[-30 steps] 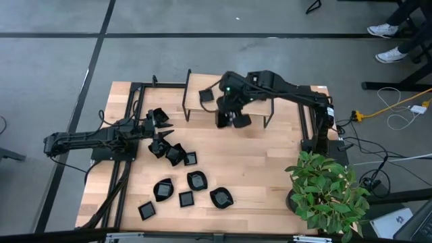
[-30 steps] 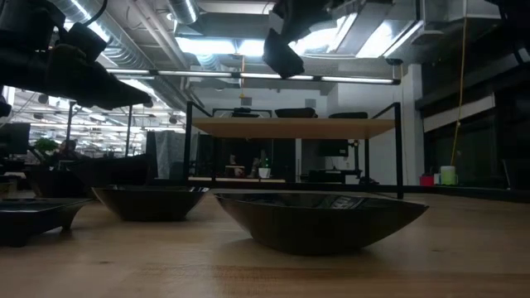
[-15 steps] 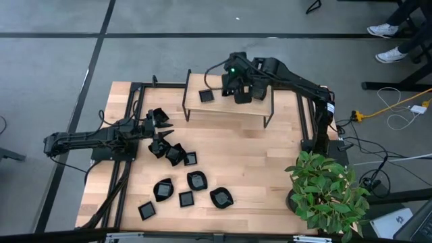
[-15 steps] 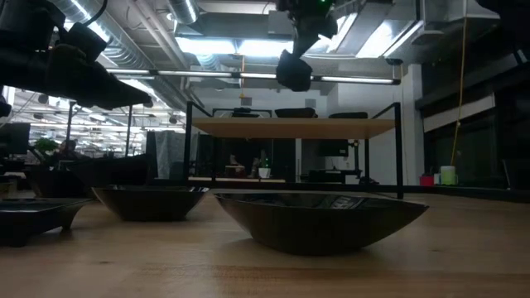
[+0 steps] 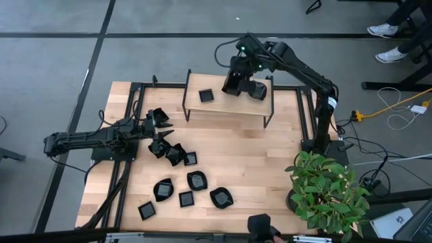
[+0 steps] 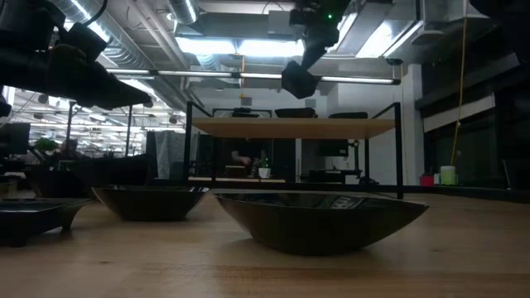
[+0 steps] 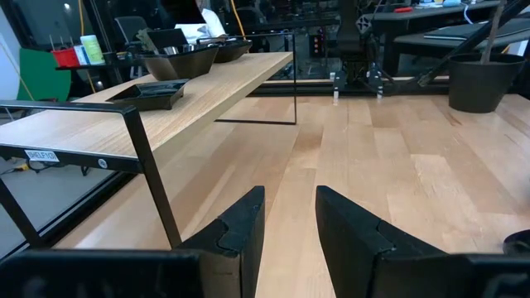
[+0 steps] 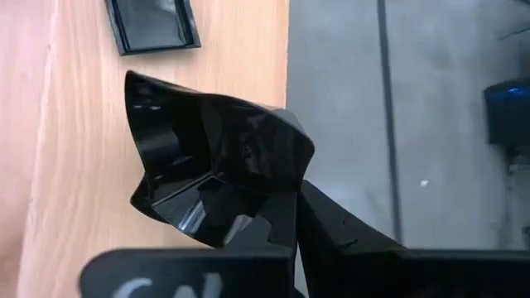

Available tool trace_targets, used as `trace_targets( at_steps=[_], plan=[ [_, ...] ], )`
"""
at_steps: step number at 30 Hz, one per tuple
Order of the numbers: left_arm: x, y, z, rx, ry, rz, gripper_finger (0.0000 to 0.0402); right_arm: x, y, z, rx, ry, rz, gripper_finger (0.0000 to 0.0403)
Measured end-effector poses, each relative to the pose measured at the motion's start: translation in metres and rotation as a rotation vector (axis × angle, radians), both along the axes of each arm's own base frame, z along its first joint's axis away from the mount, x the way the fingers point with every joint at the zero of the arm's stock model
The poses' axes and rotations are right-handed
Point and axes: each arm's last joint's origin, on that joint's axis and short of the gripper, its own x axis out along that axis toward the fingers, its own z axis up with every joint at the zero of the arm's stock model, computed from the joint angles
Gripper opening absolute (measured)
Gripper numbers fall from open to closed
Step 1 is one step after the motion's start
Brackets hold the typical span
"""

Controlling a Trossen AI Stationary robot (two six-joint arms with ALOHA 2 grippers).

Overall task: Pick & Place Mini shaped plates
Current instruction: Stack the distorted square plate on top of the distorted square plate on the shelf

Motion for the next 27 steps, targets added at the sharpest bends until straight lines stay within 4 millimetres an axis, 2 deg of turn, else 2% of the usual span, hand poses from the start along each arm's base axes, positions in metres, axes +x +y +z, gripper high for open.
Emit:
trace_targets(
  at_steps=[8,17,27],
  plan=[
    [0.000,0.000,0.000,0.000,0.000,0.000,0.0104,-0.004,-0.009,-0.003,0.072,-0.033,-0.015,0.0004],
    [0.000,0.000,0.000,0.000,0.000,-0.001,0.0104,0.009,-0.017,-0.022,0.118,0.004,-0.002,0.0004],
    [0.000,0.000,0.000,0.000,0.000,0.000,0.0104,0.011,-0.020,-0.027,0.083,0.047,-0.038,0.0004]
  ],
)
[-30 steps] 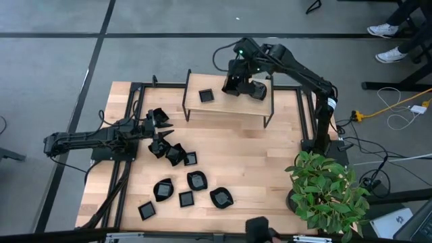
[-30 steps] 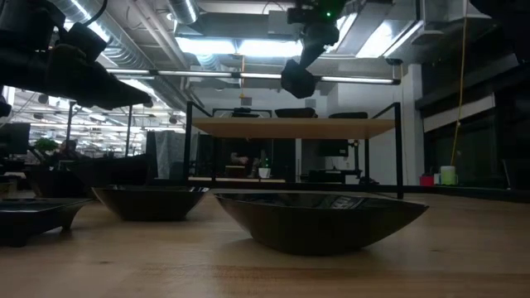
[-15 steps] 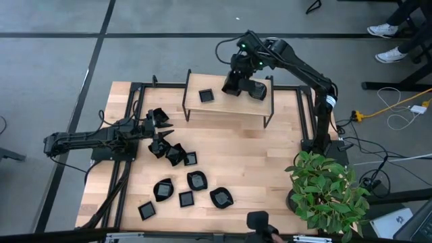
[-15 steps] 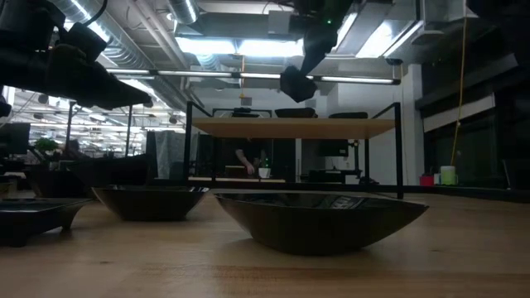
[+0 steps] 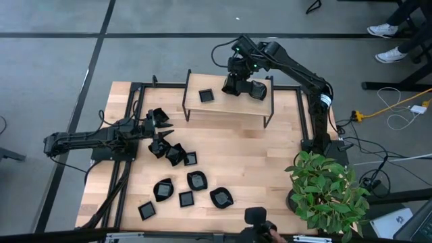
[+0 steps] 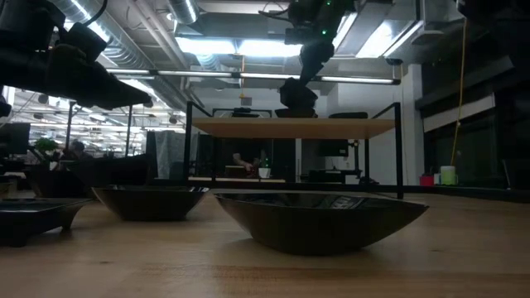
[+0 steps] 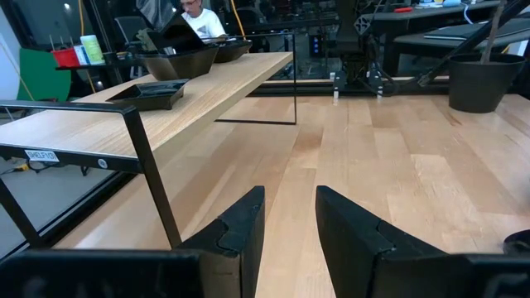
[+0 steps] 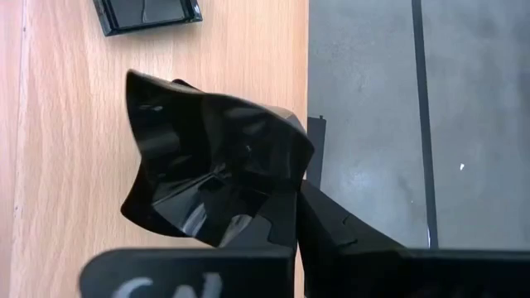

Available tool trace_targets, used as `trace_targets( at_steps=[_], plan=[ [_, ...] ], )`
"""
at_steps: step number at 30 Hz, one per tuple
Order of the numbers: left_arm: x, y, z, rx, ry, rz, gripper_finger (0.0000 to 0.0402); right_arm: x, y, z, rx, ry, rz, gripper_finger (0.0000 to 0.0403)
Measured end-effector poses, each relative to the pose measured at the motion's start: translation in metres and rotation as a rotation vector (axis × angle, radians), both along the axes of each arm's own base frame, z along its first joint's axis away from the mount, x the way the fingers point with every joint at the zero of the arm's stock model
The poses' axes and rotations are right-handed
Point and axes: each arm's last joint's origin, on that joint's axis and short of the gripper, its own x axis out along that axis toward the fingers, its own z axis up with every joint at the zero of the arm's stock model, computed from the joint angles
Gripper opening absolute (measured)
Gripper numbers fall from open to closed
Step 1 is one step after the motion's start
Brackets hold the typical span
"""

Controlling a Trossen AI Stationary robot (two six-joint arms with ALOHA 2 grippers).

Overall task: Pick & Place Mini shaped plates
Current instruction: Stack the distorted square plate on top of the distorted square plate on the shelf, then stack the leaf-shaped plate on top of the leaf-shaped plate on the shelf

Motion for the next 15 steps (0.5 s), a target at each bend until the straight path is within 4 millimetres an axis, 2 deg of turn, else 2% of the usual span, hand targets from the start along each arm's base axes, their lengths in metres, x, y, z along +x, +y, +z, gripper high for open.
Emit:
trace_targets(
  at_steps=[15],
  plan=[
    [0.0000,0.0000,0.0001,0.000,-0.001,0.000,0.0104,-0.0003,-0.0004,0.0000,-0.003,0.002,0.004,0.0051]
  ],
)
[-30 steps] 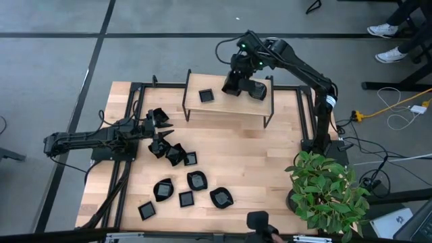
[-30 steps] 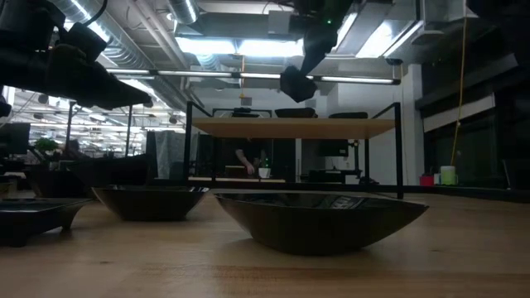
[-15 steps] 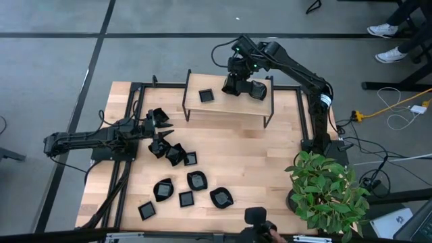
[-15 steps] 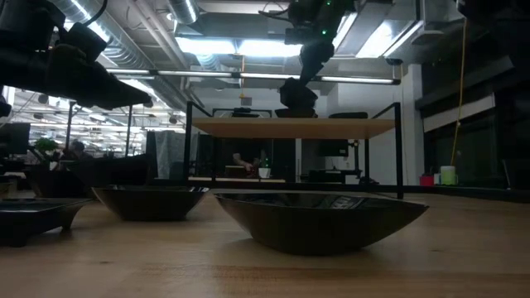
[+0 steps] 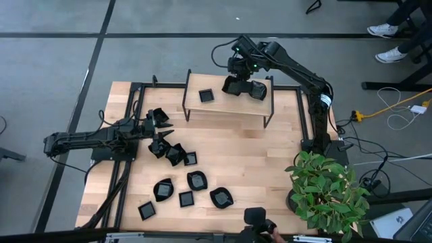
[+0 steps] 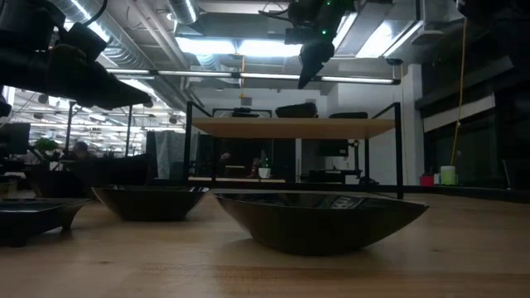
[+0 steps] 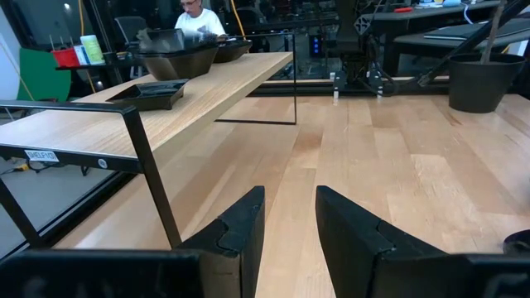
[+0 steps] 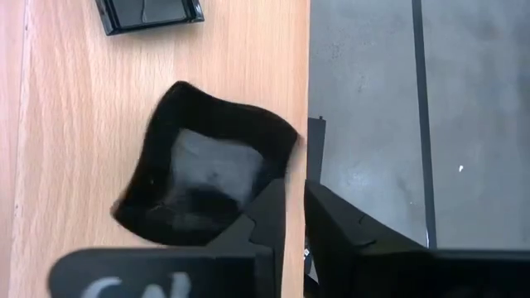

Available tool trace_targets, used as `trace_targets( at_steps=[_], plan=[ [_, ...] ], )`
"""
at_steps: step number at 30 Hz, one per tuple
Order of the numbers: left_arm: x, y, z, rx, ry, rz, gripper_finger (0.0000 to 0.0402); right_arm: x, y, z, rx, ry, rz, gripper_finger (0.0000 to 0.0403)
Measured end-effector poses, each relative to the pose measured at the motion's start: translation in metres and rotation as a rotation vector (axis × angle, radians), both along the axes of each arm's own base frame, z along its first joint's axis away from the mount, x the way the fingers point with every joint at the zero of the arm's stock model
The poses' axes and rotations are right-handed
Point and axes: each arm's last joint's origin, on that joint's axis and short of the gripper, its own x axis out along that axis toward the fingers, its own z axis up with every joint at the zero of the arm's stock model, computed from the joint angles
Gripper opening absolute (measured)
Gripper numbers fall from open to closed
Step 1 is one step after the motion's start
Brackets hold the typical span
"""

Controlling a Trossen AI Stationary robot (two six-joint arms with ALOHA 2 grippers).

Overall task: Pick & Place Mini shaped plates
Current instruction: Stack the leaf-shaped plate on top of the leaf-shaped plate on the shelf

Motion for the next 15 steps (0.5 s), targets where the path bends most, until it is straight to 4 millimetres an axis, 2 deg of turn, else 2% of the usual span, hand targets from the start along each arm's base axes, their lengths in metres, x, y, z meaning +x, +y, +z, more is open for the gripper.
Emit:
trace_targets(
  at_steps=[15],
  plan=[
    [0.0000,0.0000,0.0000,0.000,0.000,0.000,0.0104,0.0026,0.0048,-0.0003,0.015,-0.003,0.018,0.0058]
  ],
)
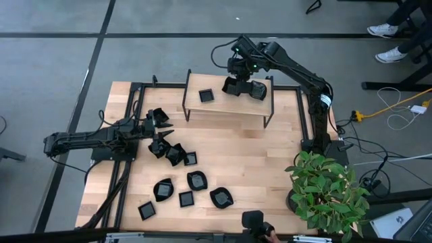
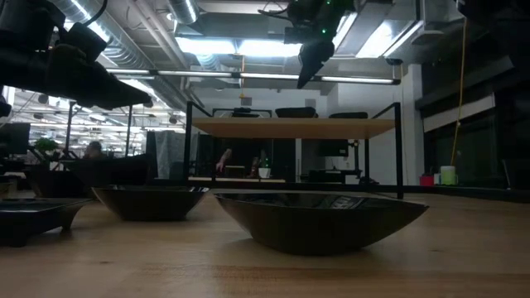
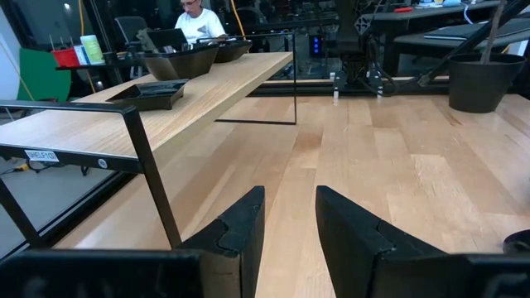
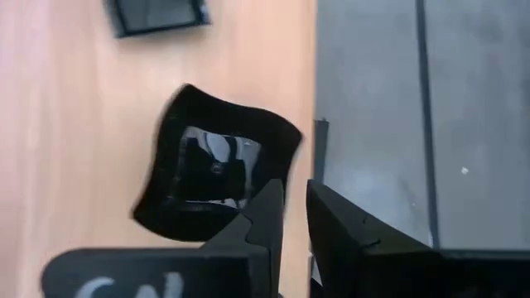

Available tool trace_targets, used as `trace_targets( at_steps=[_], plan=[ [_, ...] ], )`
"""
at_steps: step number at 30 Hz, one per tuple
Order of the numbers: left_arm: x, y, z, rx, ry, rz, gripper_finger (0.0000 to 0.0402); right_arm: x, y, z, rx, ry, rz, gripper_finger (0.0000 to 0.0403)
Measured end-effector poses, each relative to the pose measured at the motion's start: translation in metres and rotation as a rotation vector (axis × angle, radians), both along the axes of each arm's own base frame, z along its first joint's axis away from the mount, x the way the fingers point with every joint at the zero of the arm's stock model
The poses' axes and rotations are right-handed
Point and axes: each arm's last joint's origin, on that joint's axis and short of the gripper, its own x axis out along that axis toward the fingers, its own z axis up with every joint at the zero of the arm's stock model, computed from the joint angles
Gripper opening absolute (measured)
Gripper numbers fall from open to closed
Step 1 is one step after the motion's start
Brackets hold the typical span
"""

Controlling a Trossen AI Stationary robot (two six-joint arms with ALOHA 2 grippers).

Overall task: Pick & Place Mini shaped plates
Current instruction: Stack the leaf-shaped plate on top of the leaf-shaped plate on the shelf

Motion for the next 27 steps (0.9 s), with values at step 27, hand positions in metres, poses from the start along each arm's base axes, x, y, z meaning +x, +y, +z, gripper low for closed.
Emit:
trace_targets(
  at_steps=[27],
  plan=[
    [0.000,0.000,0.000,0.000,0.000,0.000,0.0104,0.020,0.072,-0.008,0.144,0.119,0.077,0.0006]
  ],
)
